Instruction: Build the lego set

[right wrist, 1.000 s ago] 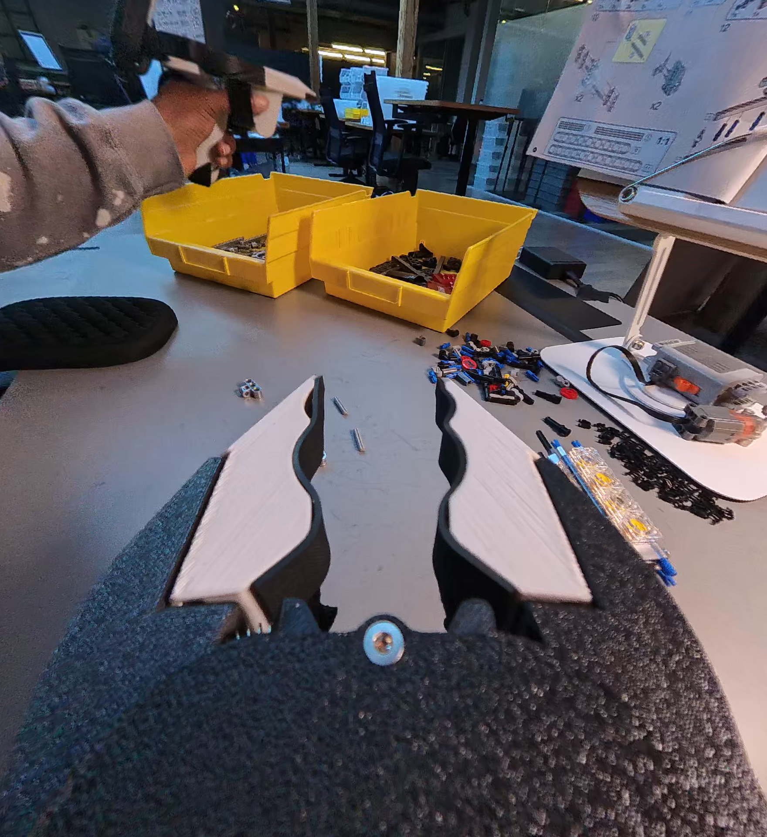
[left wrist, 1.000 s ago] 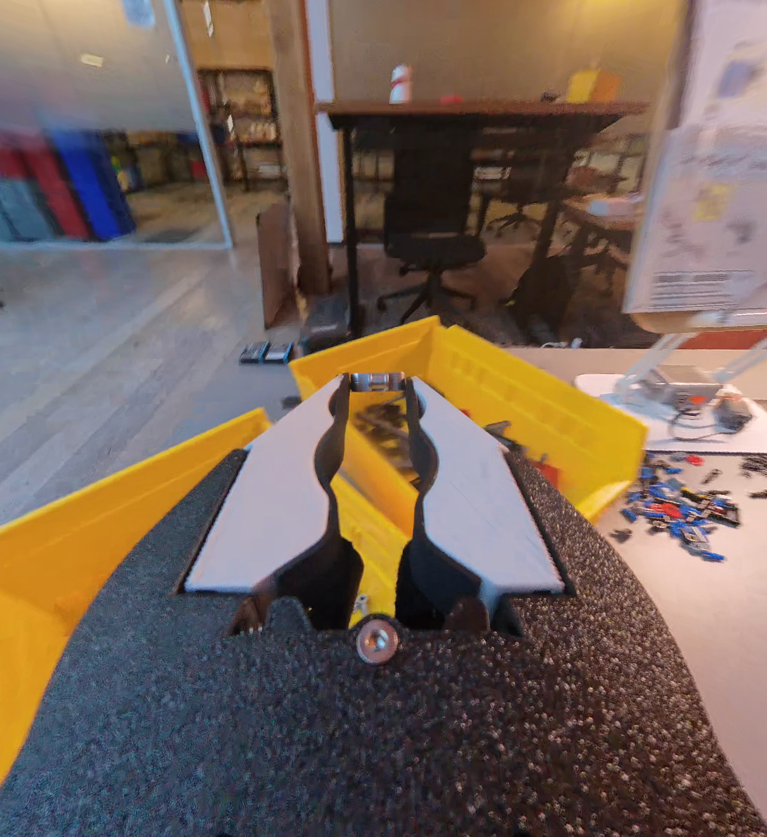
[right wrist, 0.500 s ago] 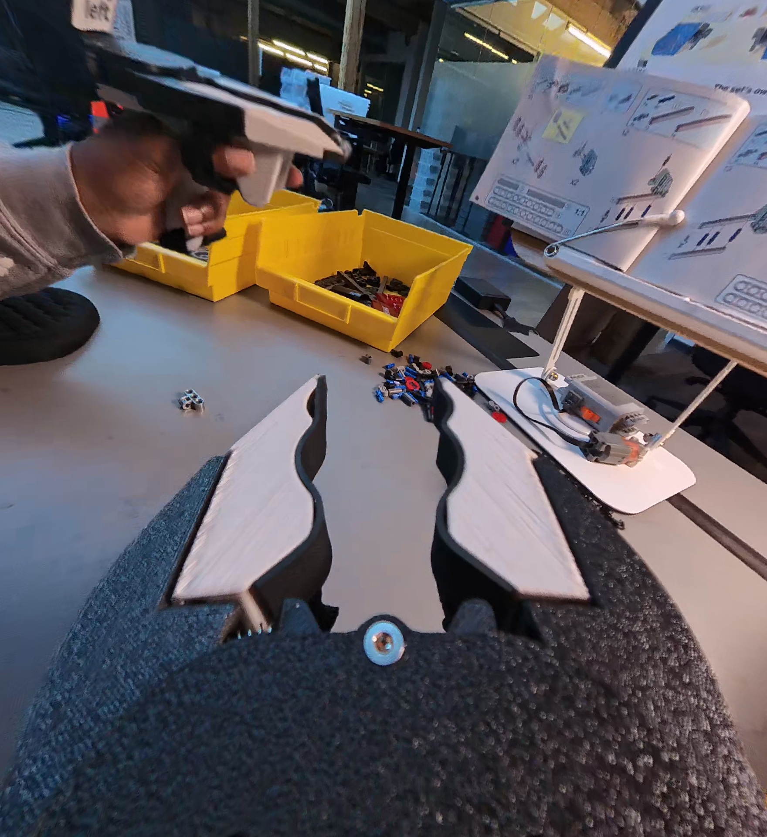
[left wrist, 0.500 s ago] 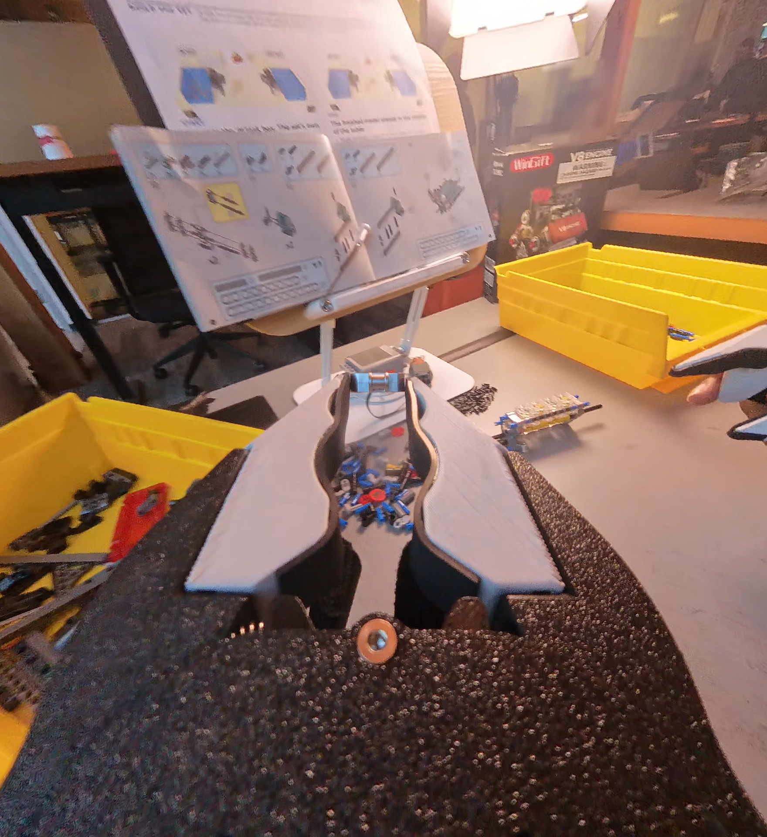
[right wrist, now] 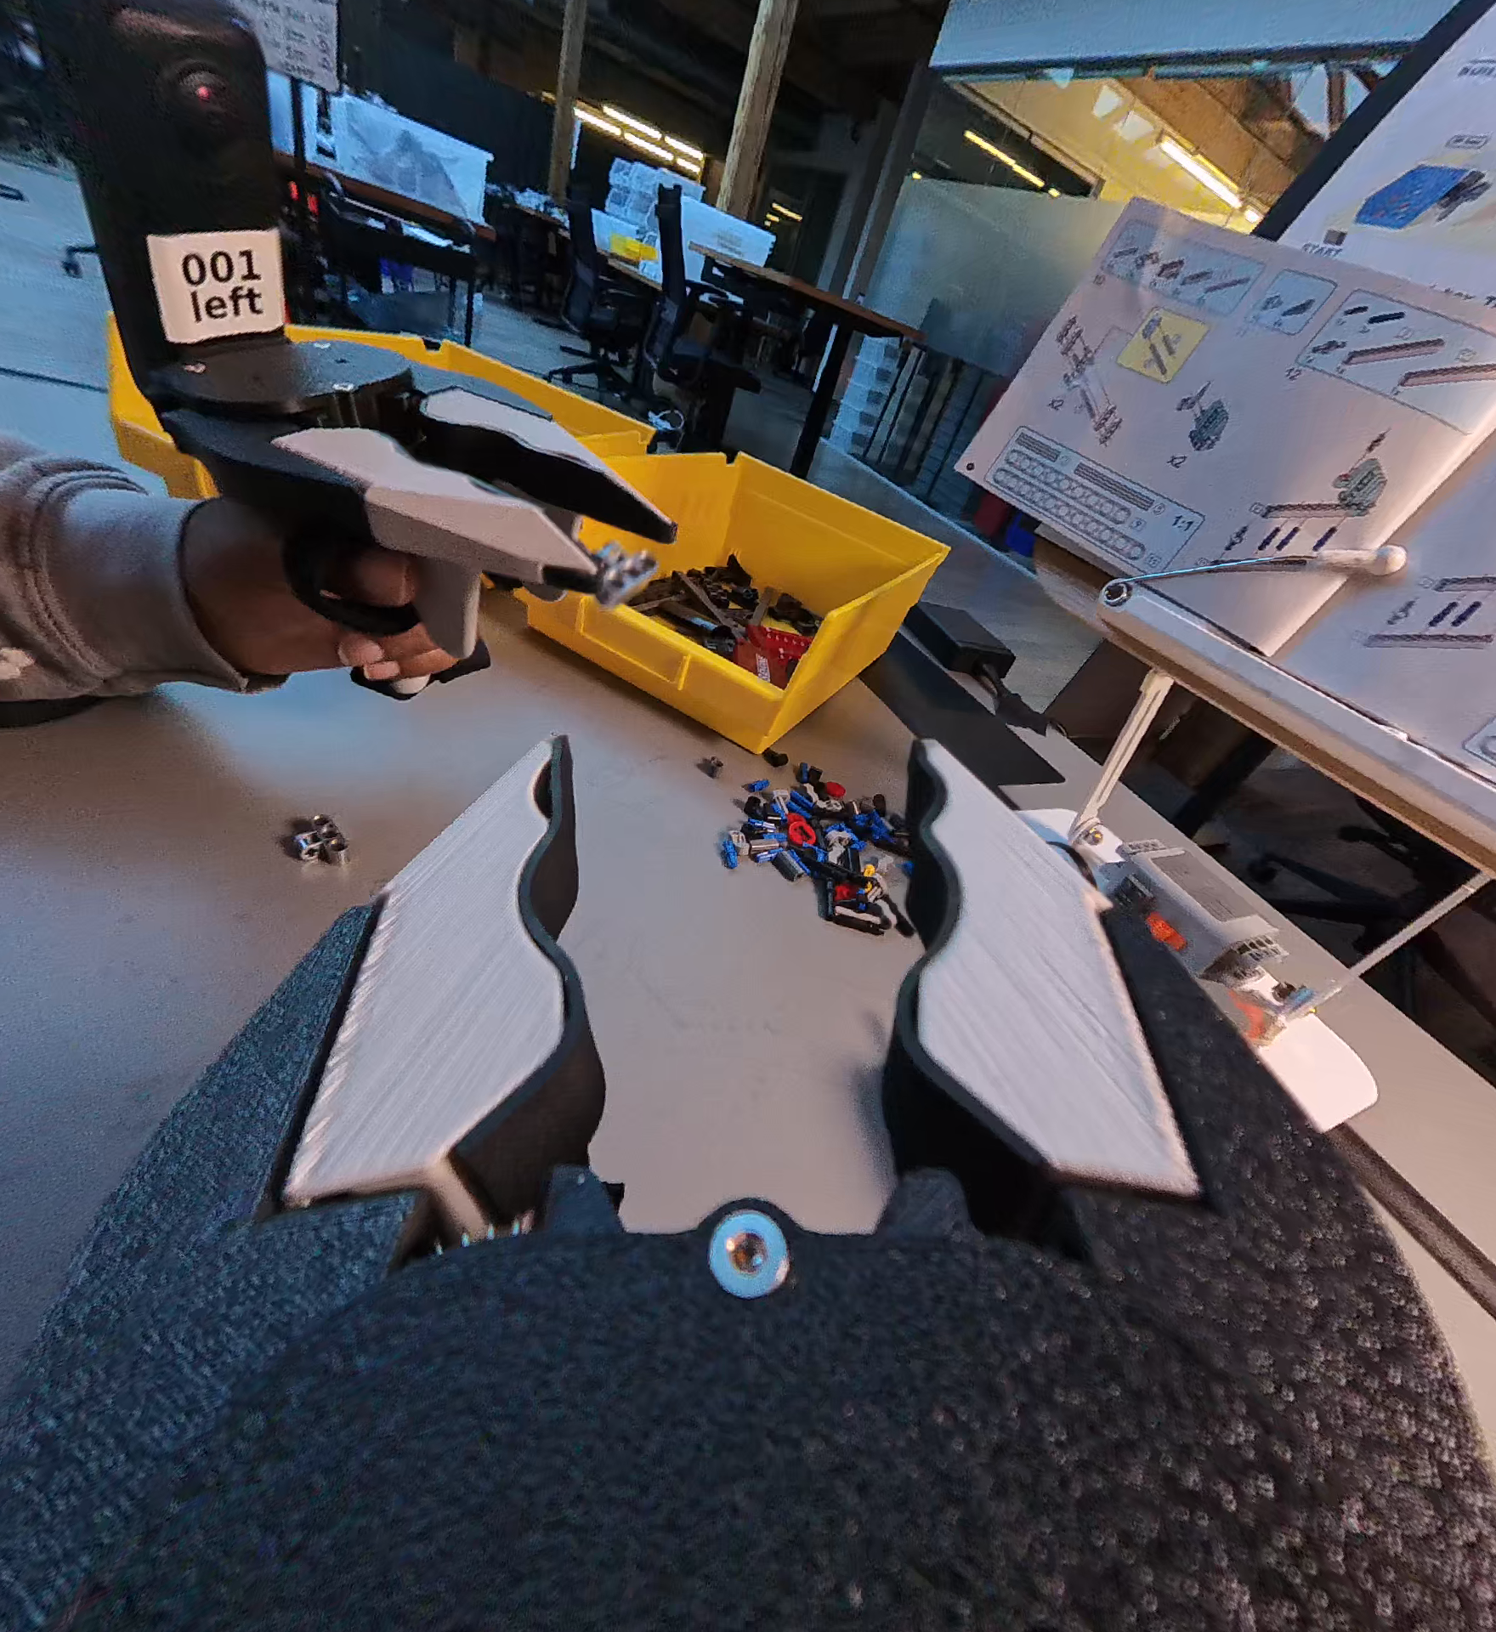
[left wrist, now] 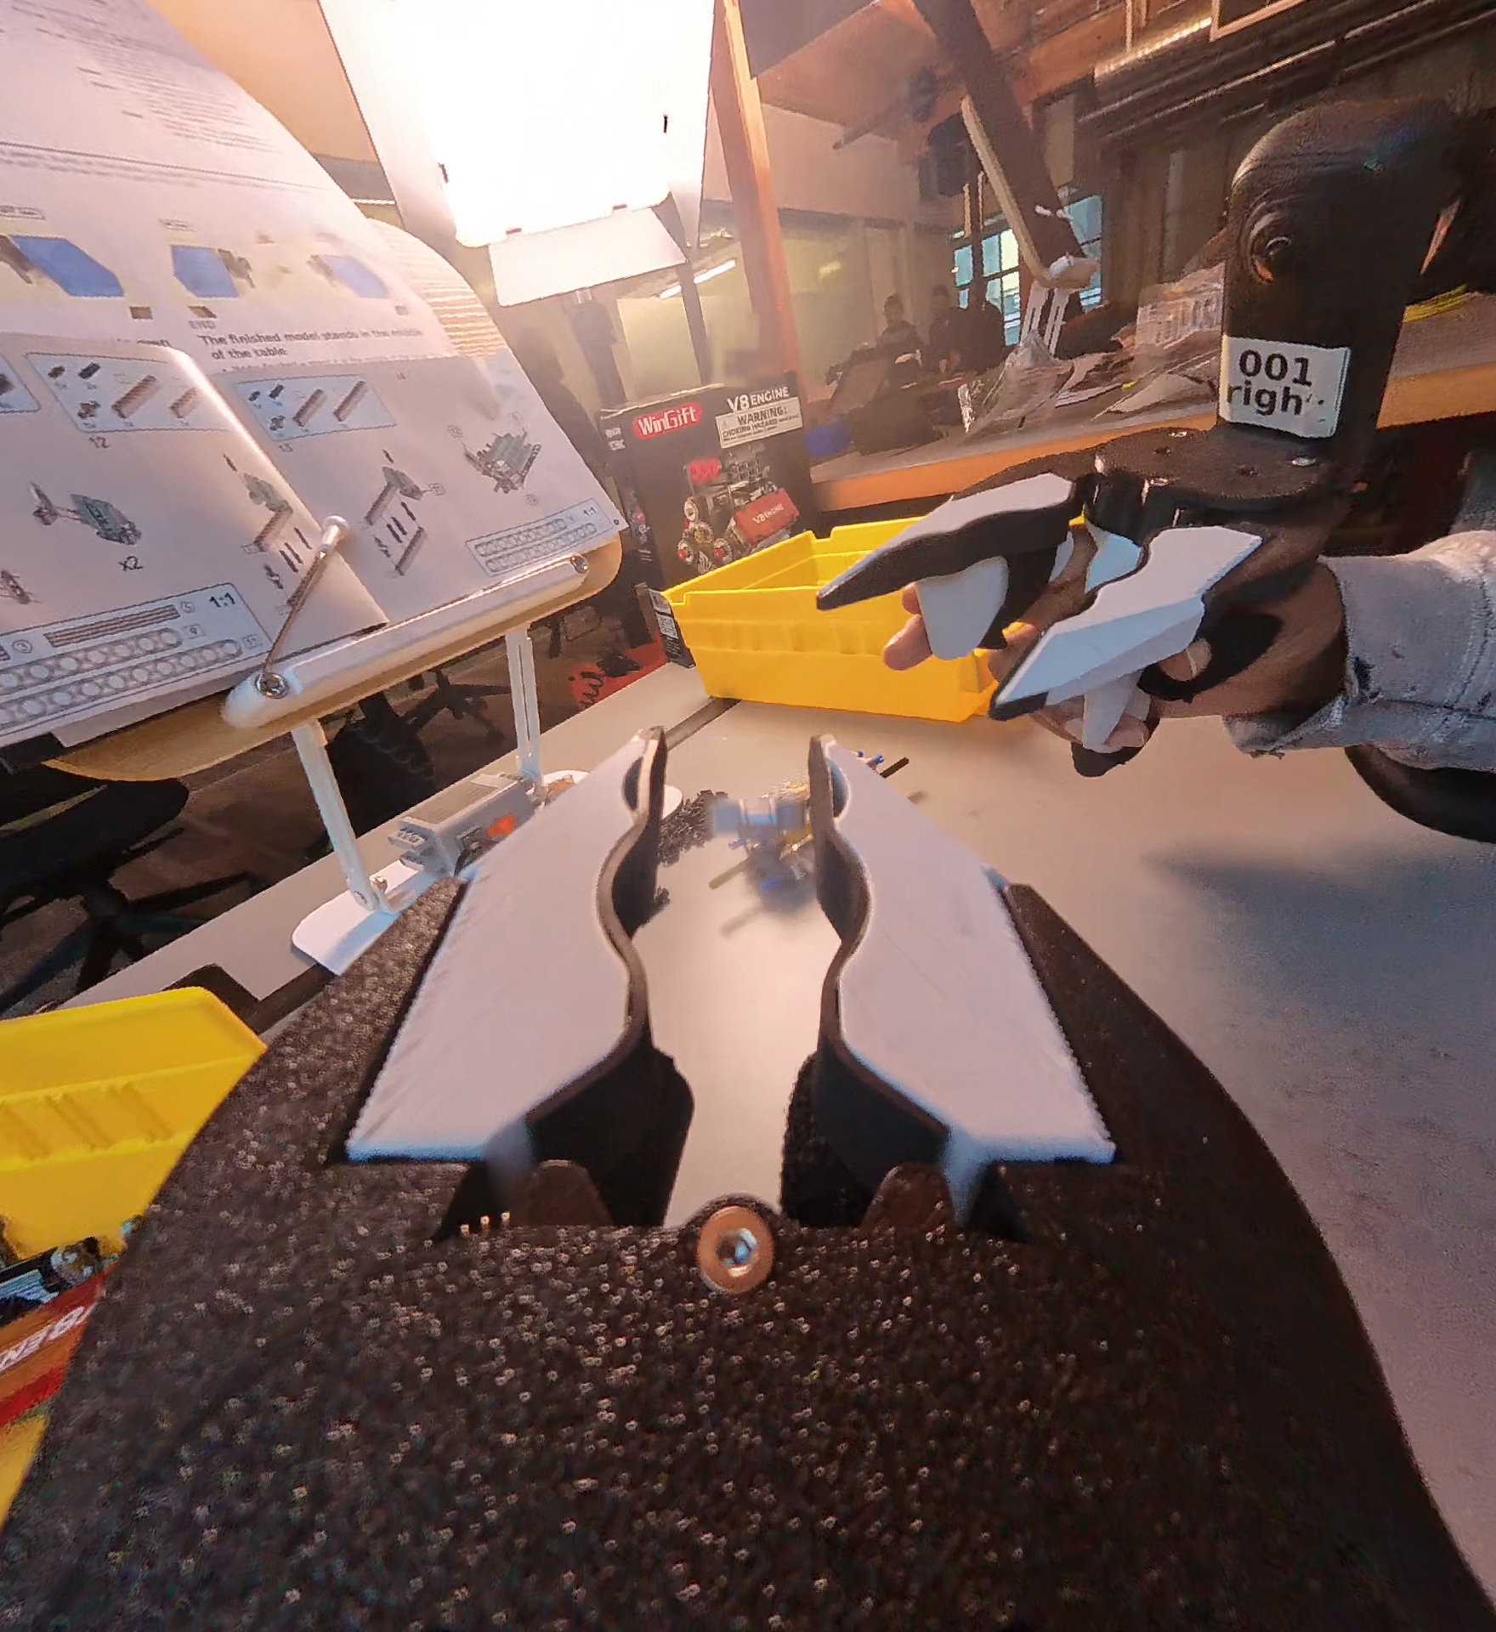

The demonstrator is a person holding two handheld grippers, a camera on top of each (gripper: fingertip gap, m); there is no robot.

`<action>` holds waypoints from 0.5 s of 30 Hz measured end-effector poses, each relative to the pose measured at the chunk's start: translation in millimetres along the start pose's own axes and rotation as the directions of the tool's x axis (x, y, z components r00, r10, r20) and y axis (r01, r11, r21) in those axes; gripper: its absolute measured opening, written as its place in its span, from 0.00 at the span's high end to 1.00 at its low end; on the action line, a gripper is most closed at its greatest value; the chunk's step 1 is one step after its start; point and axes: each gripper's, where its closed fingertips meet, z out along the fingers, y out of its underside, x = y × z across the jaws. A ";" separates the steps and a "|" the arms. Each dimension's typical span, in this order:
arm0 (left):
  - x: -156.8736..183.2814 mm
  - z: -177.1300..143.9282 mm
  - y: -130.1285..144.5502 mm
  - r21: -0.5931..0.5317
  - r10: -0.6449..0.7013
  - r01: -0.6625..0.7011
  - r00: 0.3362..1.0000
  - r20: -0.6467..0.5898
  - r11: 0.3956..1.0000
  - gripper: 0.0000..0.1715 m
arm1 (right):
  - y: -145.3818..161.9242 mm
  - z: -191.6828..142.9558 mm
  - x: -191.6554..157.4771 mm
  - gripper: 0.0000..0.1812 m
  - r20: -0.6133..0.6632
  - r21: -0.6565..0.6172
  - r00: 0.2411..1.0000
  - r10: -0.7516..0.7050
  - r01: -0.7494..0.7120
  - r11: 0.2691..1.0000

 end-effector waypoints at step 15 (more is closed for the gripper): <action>5.5 3.6 17.6 -0.074 0.099 -0.101 0.995 -0.034 0.992 0.71 | 19.1 -14.2 -5.2 0.63 0.002 0.018 0.995 0.095 -0.095 0.995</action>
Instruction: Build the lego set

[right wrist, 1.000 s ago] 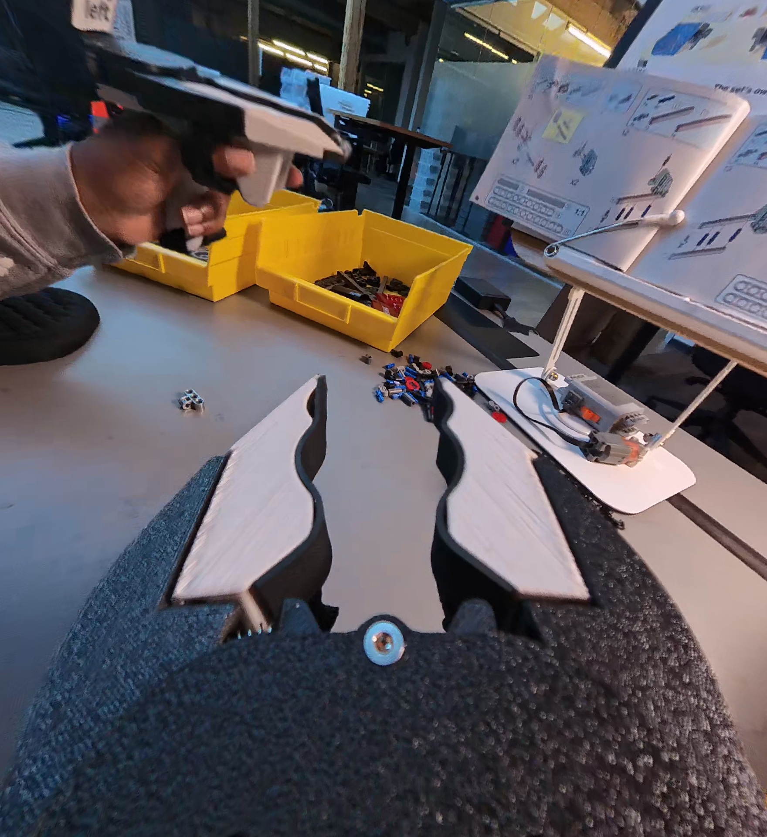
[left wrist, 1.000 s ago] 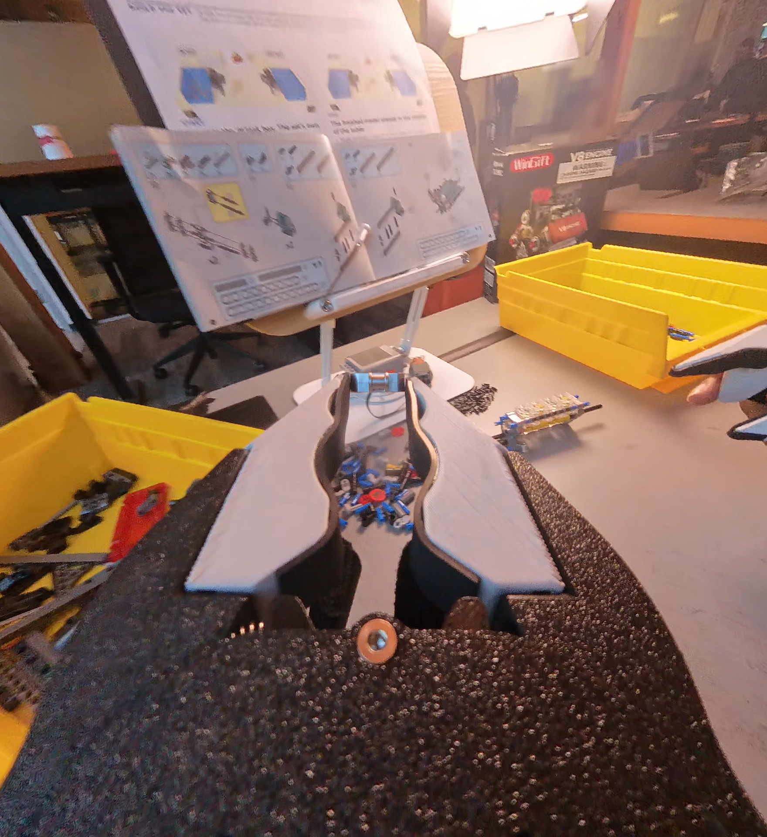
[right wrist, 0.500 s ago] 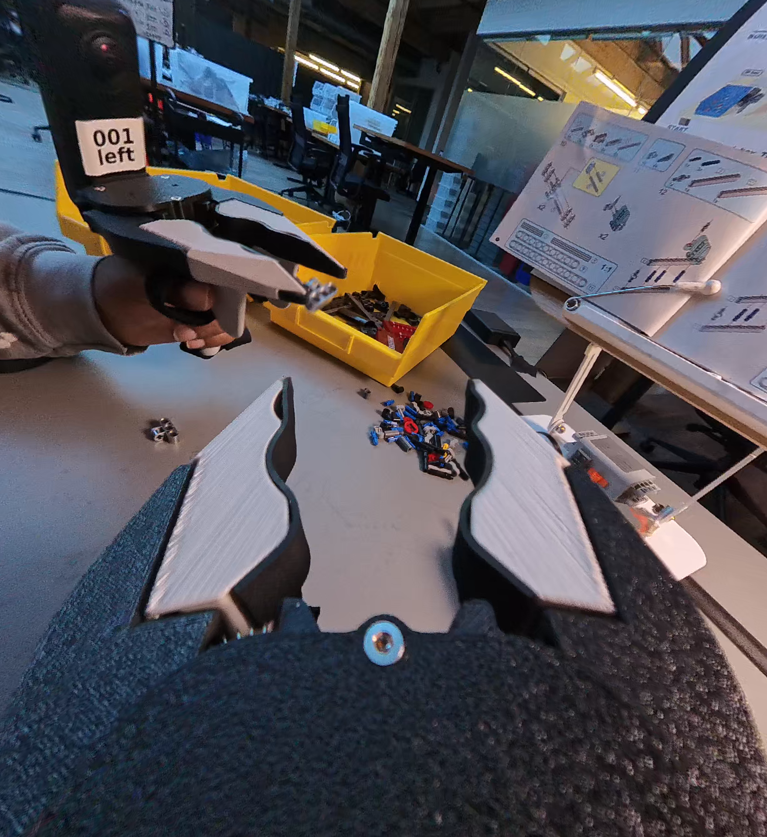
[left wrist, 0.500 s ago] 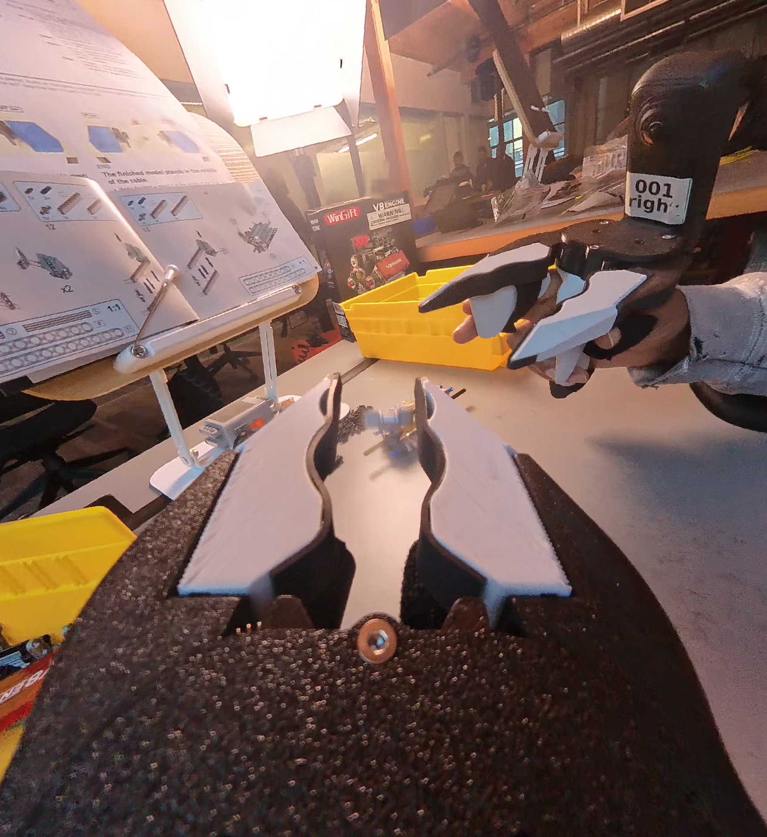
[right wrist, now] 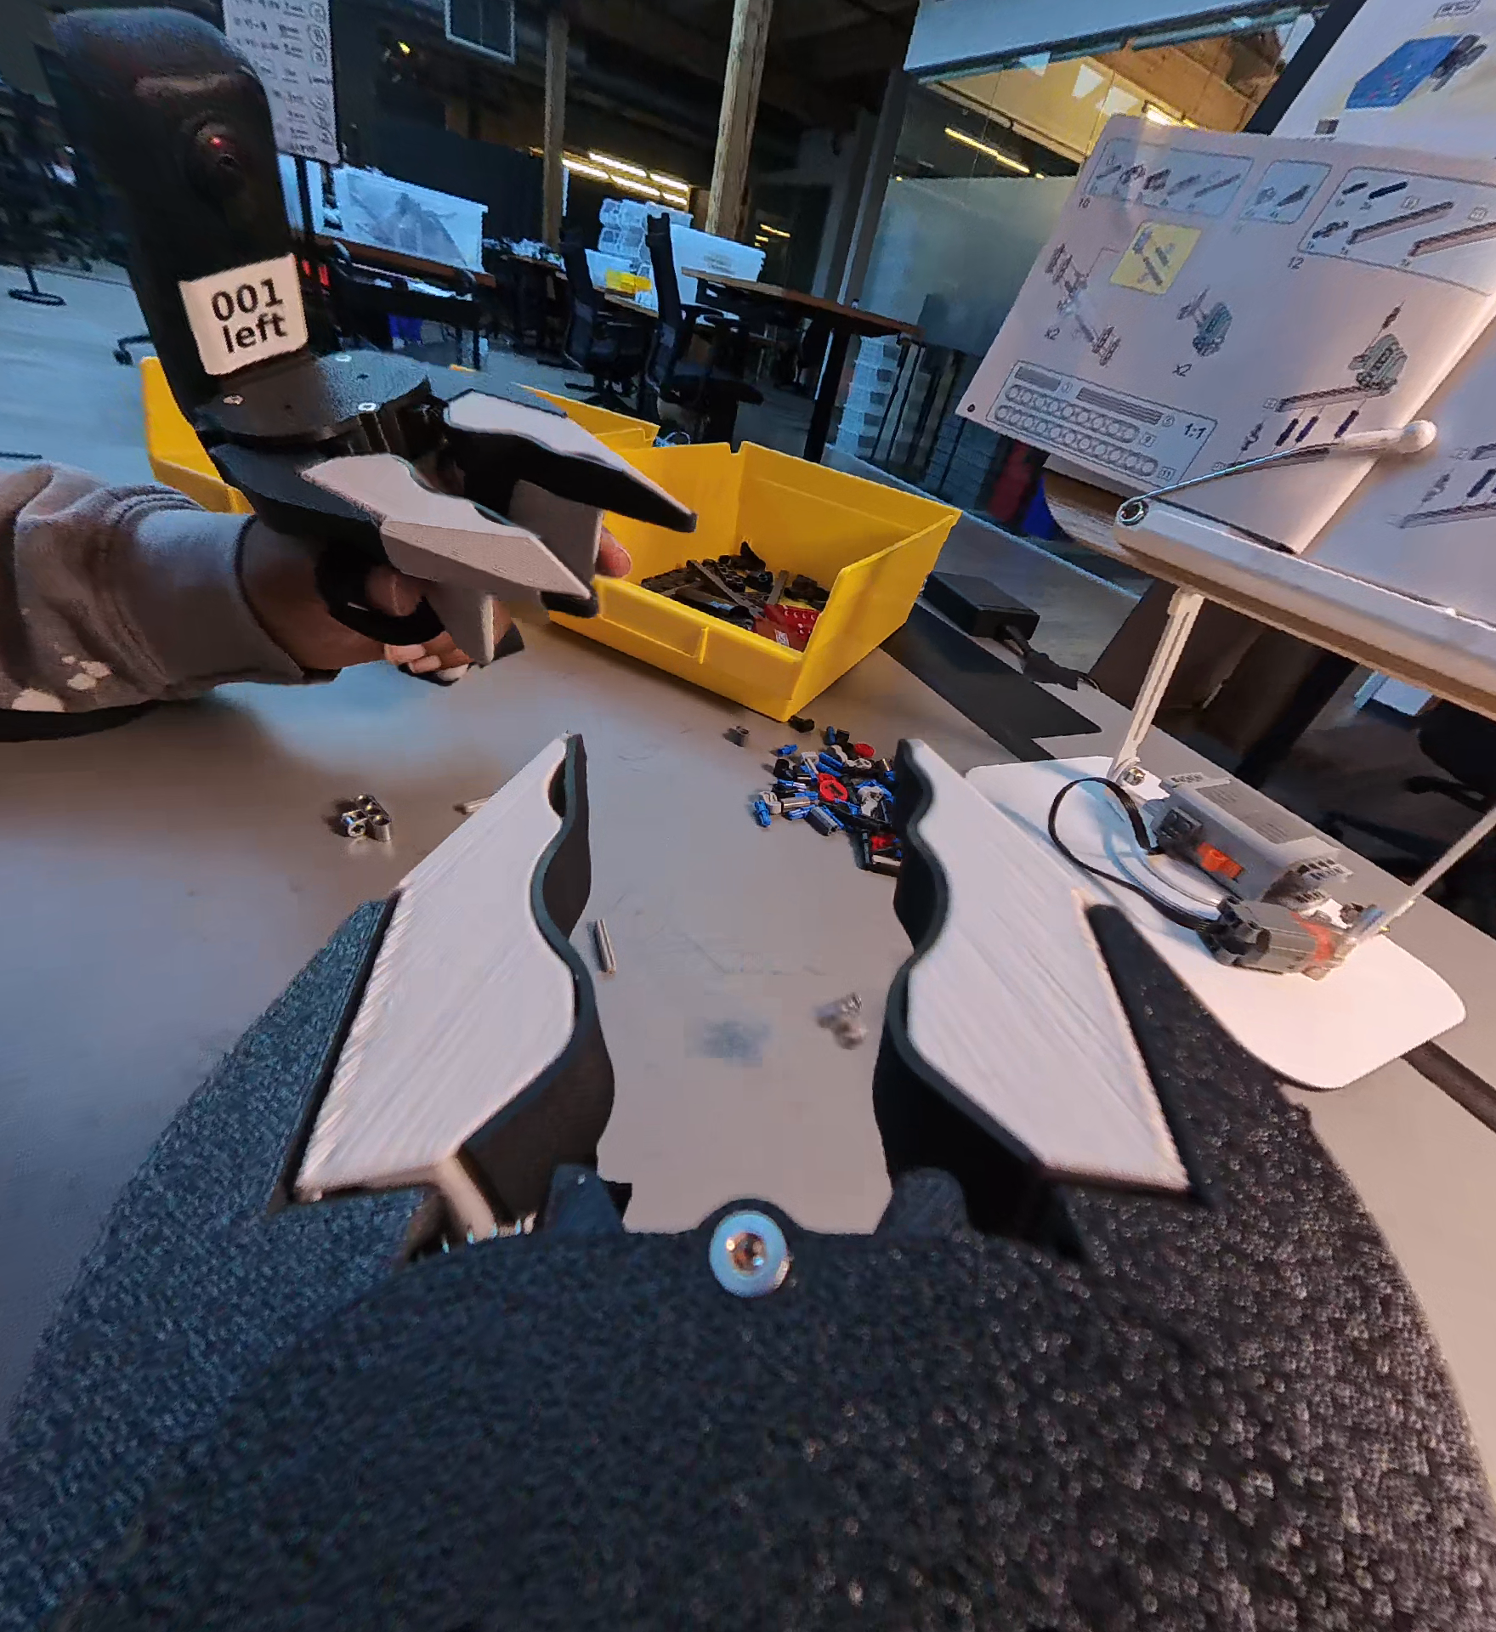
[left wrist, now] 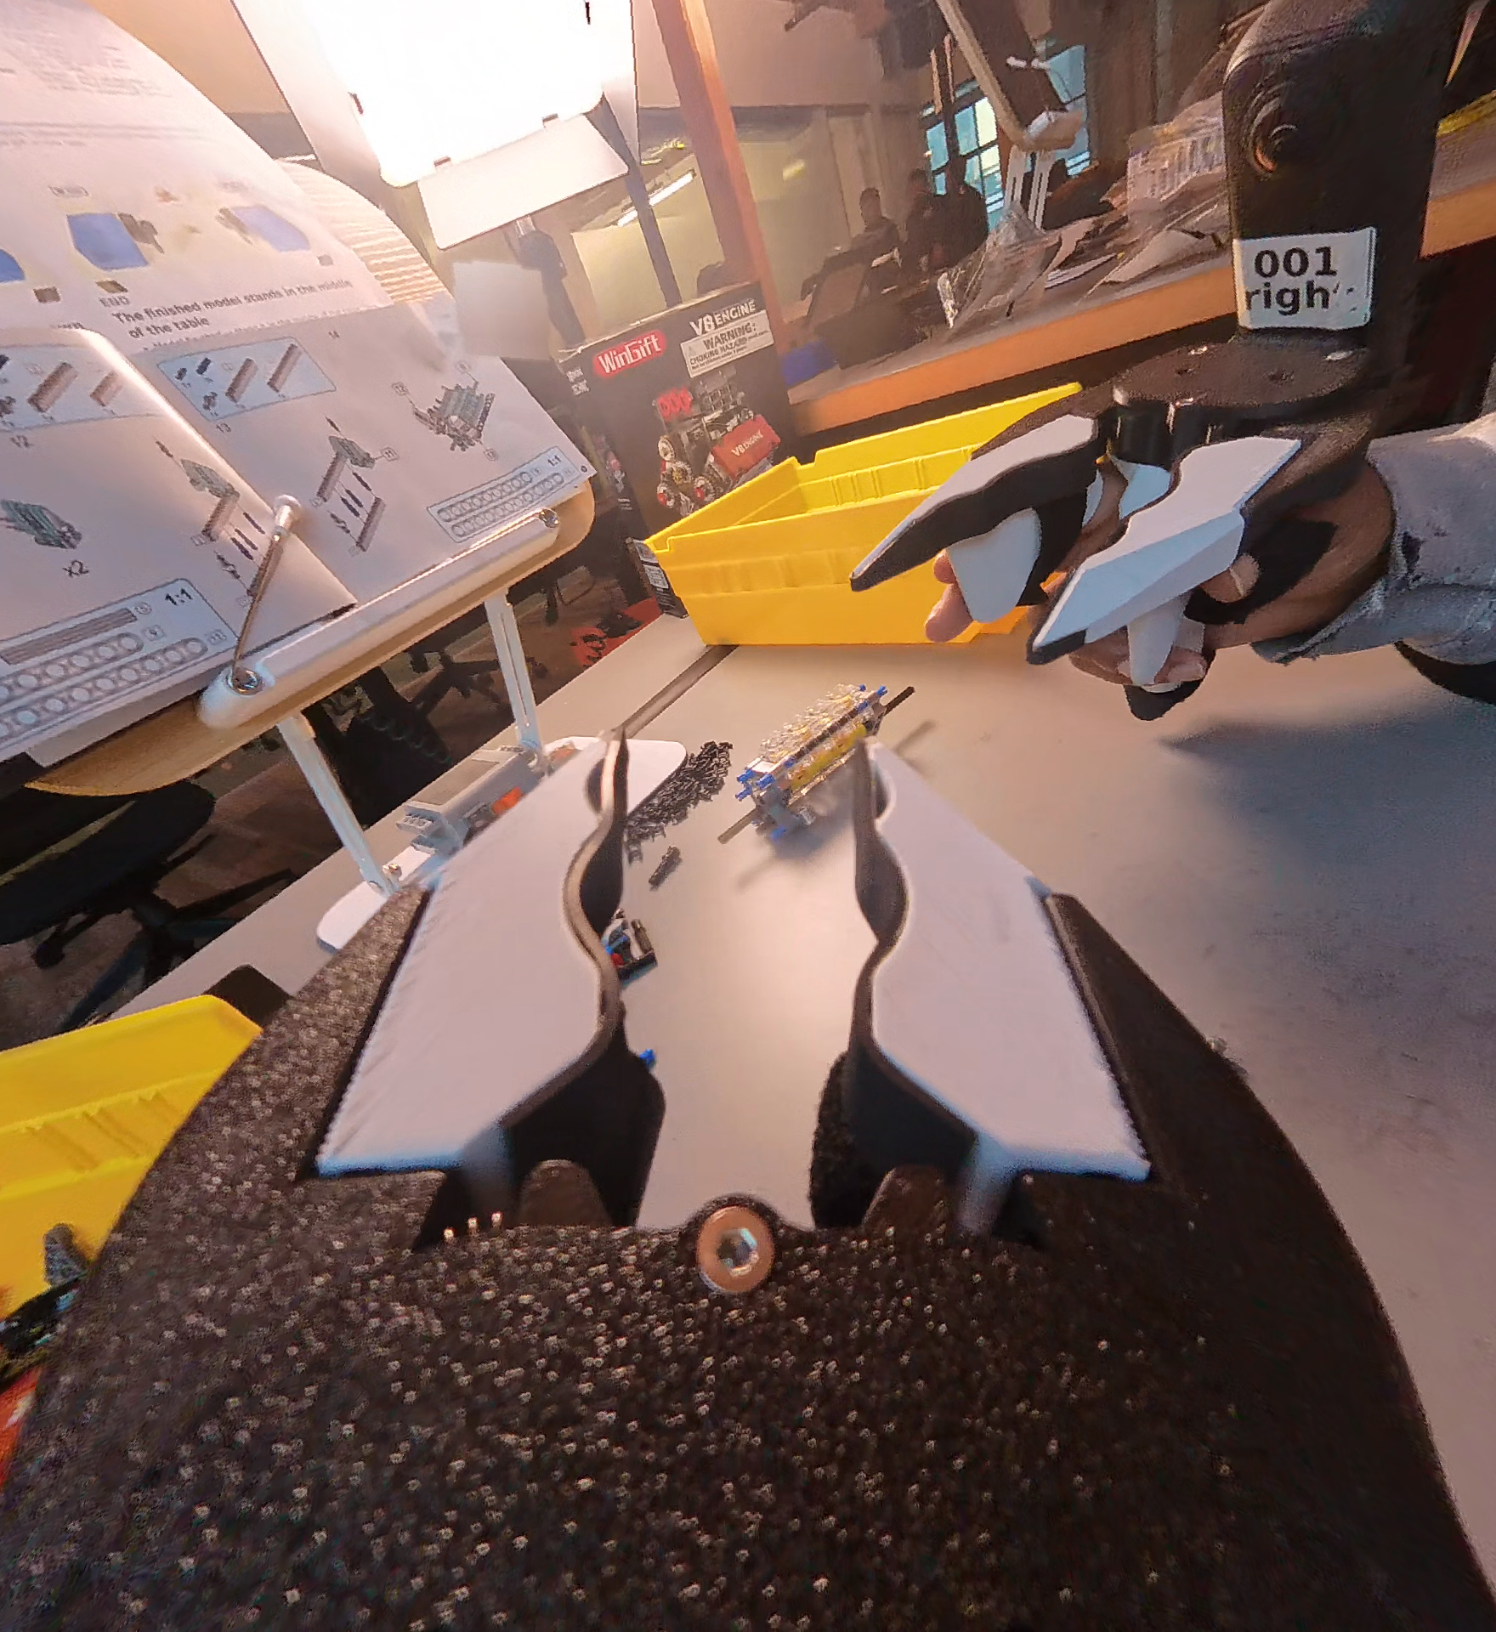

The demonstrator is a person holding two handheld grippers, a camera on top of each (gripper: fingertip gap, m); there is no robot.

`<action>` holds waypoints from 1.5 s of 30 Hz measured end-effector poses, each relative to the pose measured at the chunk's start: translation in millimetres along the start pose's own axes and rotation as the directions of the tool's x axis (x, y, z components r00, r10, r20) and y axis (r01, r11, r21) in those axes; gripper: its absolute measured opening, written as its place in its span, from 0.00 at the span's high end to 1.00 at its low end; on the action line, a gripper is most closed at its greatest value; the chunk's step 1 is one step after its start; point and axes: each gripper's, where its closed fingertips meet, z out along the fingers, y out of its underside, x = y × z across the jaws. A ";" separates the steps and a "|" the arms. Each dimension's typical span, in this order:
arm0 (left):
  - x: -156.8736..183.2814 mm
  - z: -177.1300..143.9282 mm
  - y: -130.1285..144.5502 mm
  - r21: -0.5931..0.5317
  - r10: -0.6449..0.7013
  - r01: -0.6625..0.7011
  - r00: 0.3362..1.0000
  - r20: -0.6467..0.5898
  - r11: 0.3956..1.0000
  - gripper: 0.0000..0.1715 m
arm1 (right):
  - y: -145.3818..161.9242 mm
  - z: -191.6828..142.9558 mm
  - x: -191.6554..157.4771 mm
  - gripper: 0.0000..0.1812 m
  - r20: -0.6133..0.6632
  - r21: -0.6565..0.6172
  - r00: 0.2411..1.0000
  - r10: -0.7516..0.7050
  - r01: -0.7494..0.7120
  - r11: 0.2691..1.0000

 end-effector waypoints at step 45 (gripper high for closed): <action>-30.5 2.9 26.4 -0.090 -0.115 0.129 0.983 0.143 0.988 0.79 | 100.9 -66.1 57.5 1.00 -0.099 -0.596 0.995 -0.025 -0.039 0.802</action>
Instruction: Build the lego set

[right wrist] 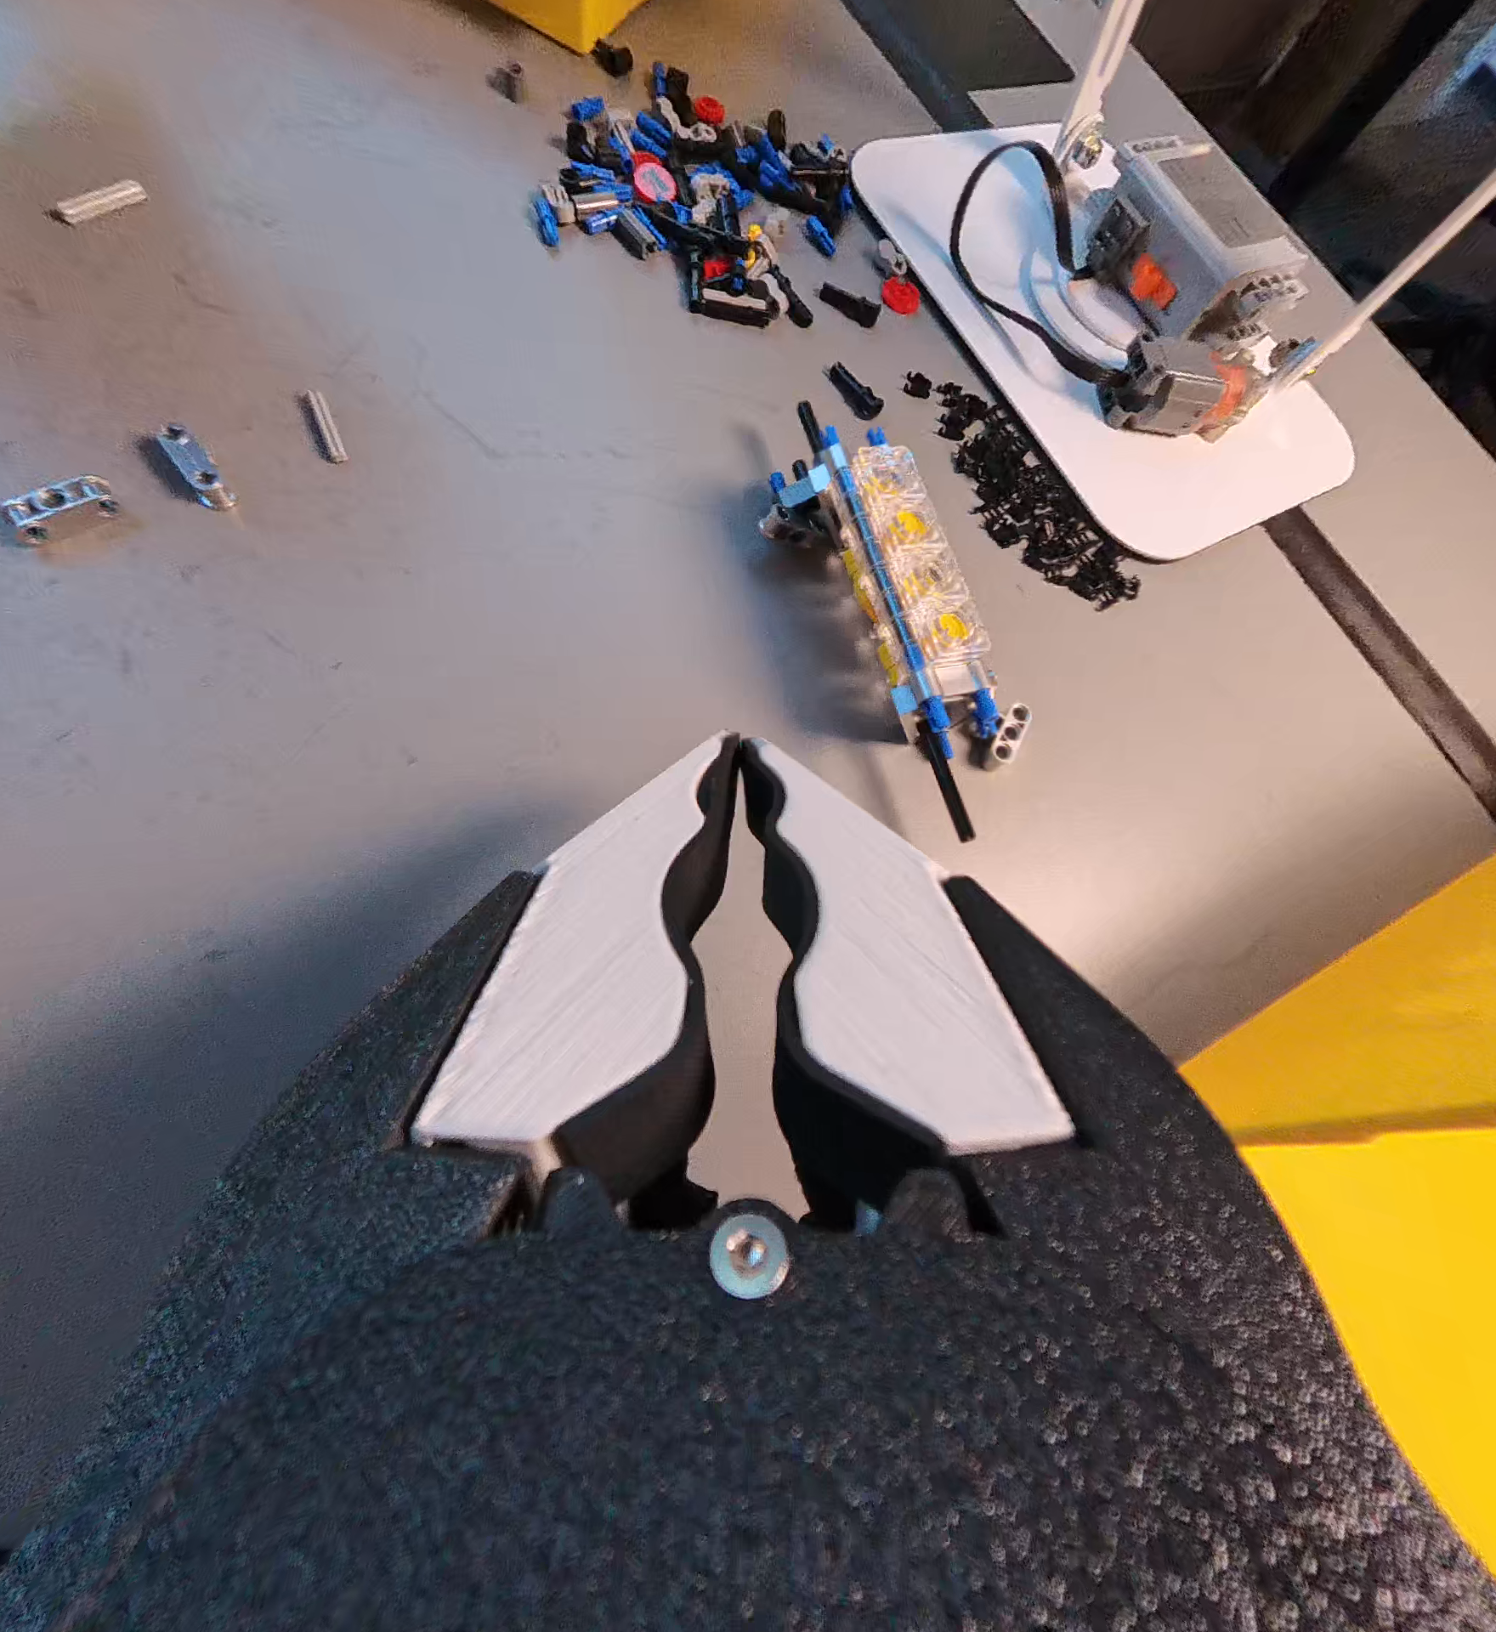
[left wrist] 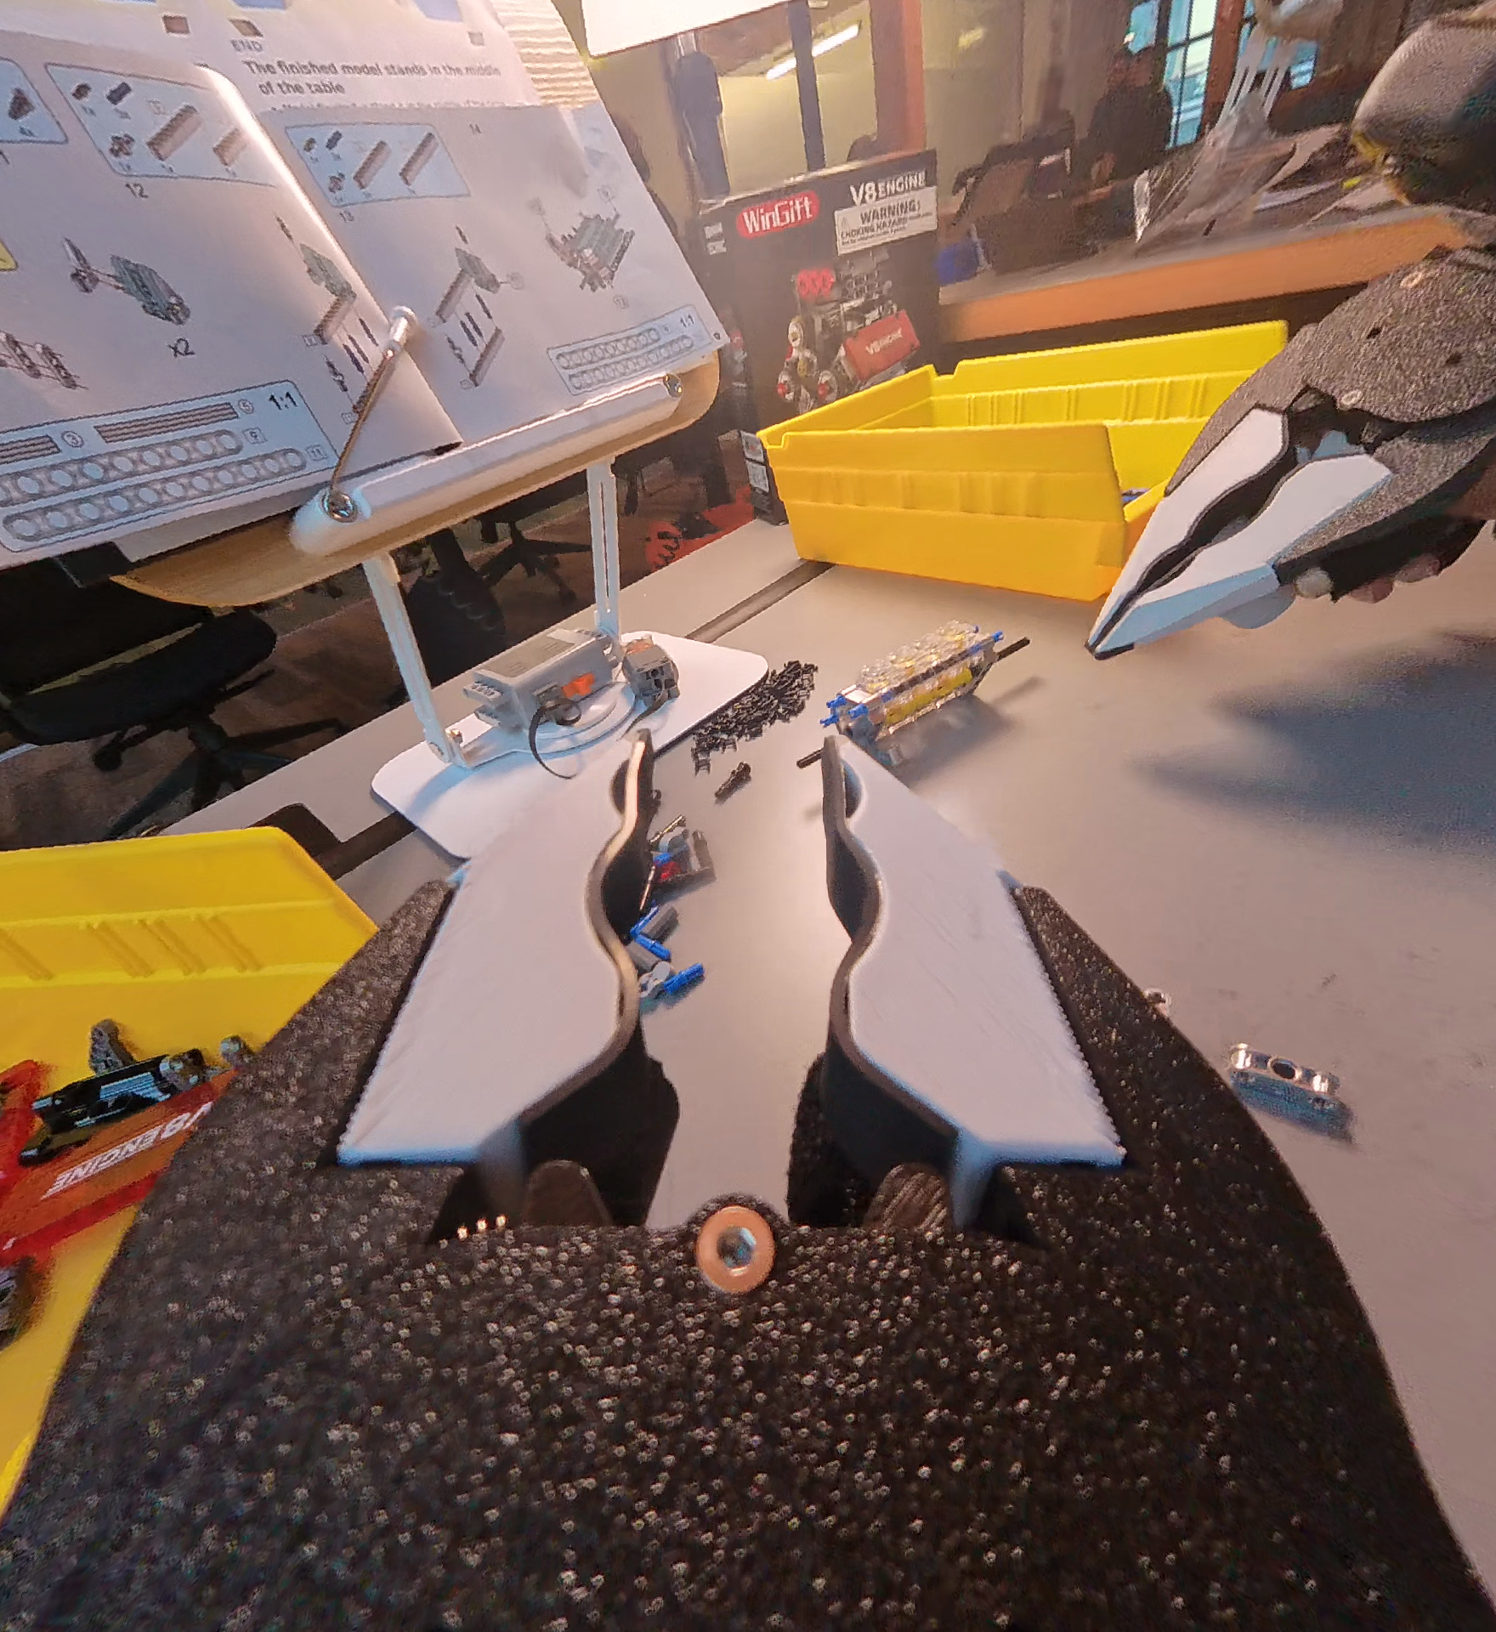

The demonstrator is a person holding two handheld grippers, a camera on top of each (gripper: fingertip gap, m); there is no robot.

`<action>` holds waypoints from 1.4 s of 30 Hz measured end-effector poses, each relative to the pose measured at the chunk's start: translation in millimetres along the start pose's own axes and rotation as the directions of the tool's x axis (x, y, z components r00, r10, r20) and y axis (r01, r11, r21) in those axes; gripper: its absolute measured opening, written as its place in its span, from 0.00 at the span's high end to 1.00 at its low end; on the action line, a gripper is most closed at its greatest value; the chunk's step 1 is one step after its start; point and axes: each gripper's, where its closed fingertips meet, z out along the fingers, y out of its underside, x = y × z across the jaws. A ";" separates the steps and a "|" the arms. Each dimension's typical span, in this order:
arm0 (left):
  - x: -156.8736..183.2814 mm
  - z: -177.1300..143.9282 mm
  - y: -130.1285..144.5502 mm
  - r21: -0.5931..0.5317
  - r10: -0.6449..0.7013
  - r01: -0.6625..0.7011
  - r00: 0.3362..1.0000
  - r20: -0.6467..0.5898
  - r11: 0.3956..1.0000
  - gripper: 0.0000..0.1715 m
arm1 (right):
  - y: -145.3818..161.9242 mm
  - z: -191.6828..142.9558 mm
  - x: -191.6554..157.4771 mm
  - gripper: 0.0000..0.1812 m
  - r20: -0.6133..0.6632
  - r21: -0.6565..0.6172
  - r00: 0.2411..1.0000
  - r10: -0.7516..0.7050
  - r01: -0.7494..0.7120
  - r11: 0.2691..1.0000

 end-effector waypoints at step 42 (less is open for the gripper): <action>0.2 9.9 36.8 -0.166 -0.032 0.028 0.999 -0.021 0.986 0.80 | 21.2 41.2 103.7 0.97 -0.276 -0.211 0.874 0.400 -0.461 0.862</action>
